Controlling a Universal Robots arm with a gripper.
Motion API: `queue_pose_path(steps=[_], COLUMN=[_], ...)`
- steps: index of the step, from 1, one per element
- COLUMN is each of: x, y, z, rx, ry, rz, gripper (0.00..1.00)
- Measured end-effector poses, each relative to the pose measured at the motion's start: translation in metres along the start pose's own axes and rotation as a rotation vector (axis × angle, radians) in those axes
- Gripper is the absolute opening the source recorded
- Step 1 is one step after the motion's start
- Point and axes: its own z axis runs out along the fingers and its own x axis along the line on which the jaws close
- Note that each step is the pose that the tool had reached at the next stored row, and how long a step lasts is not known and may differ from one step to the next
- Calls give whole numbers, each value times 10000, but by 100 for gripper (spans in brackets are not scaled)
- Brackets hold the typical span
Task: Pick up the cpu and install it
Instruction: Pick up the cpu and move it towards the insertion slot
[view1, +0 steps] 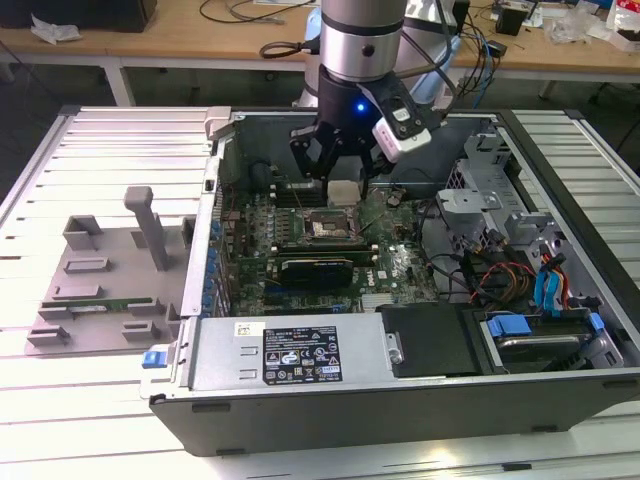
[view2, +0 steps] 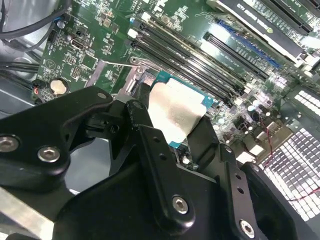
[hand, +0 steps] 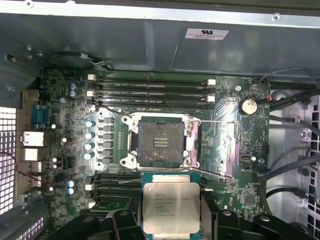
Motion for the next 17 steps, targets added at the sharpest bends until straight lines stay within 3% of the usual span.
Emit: queue_pose_path(steps=[7,8,9,17], x=[-21,-22,-24,-23], y=[104,130,201,202], z=[84,97,142,142], rx=[-1,1,-2,4], ry=[-1,0,-2,0], rz=[0,0,-1,0], gripper=[55,55,55,55])
